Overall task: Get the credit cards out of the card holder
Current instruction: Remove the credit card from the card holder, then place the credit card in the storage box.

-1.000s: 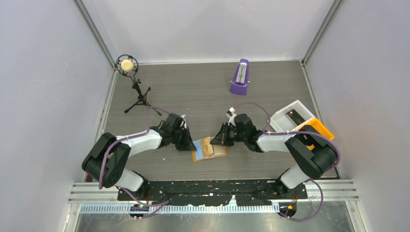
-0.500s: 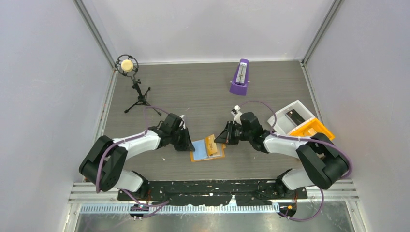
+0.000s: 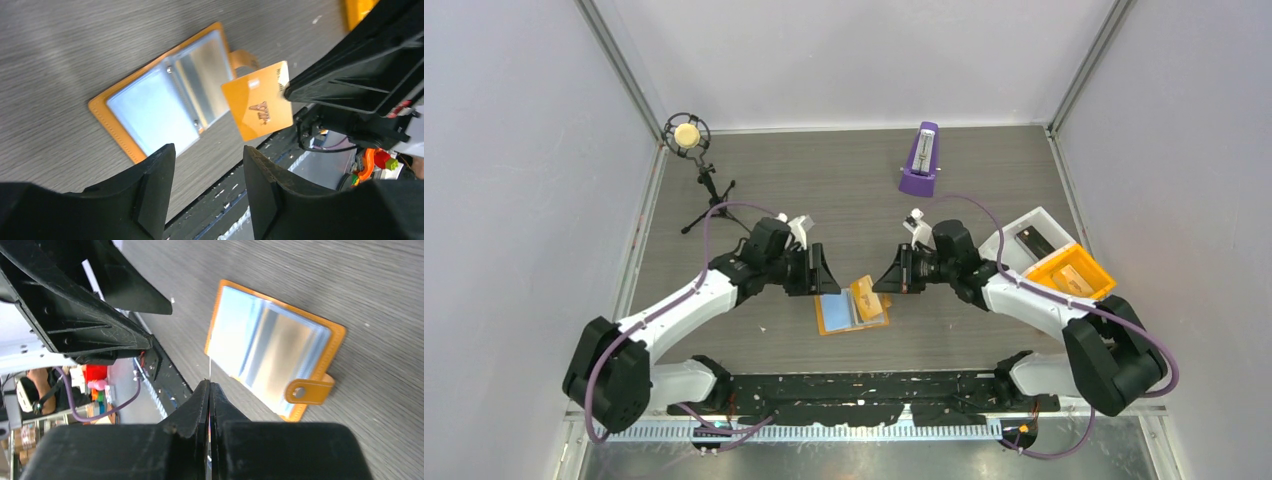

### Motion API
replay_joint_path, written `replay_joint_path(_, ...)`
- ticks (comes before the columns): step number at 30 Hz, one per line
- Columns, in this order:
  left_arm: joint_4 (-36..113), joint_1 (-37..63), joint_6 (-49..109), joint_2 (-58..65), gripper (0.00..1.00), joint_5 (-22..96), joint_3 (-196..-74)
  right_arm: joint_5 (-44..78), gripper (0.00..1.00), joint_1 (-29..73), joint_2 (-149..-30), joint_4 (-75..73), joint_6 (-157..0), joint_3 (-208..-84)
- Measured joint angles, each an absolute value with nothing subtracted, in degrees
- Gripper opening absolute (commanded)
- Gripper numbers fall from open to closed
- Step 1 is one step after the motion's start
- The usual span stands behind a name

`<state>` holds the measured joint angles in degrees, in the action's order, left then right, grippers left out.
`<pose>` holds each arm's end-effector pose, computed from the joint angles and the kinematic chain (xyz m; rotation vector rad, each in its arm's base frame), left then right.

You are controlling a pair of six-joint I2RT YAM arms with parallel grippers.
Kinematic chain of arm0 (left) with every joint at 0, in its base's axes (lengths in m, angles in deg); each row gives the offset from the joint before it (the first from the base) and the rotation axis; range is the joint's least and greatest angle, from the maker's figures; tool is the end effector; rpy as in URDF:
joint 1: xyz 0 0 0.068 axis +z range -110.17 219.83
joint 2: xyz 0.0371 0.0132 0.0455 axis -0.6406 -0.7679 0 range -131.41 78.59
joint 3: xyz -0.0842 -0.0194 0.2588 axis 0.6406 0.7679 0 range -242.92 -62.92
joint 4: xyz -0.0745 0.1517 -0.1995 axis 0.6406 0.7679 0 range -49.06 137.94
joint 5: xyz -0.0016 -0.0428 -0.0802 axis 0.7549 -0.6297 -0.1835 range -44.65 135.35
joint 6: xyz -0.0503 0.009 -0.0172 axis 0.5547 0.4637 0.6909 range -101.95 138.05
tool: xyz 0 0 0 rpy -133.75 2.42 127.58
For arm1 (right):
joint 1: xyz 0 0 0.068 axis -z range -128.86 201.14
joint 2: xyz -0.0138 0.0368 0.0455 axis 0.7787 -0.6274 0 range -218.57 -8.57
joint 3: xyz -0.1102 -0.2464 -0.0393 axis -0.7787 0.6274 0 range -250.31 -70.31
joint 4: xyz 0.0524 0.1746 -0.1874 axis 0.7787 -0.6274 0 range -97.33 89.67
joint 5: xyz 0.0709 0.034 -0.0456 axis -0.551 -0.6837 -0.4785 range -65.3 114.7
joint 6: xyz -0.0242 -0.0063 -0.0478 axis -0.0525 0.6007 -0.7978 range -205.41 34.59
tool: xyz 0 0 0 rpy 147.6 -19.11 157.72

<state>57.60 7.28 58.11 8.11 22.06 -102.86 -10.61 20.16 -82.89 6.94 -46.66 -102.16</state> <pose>0.1996 -0.1442 0.2112 0.0390 2.5896 -1.0277 0.2073 0.1484 0.1870 -0.2283 2.3784 1.3139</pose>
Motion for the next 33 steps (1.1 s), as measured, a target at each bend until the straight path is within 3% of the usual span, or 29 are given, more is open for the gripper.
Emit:
replay_joint_path(9,58.69,7.28,52.99,14.04,0.61,17.43,-104.94,-17.87,0.05,19.92,-79.74,5.71,-48.08,-103.87)
replay_joint_path(20,58.02,7.28,50.52,14.06,0.57,8.92,-106.42,-23.79,0.05,15.54,-78.76,7.49,-47.41,-104.79)
replay_joint_path(25,56.11,7.21,50.85,13.27,0.40,4.23,-106.42,-25.17,0.05,15.35,-78.02,9.36,-46.16,-104.81)
replay_joint_path(30,53.60,6.53,52.71,11.79,0.03,0.64,-106.42,-25.65,0.05,15.35,-77.16,9.89,-45.59,-104.81)
replay_joint_path(33,52.84,6.51,53.69,11.65,0.00,-0.85,-106.40,-25.37,0.12,15.35,-77.03,9.39,-45.57,-104.81)
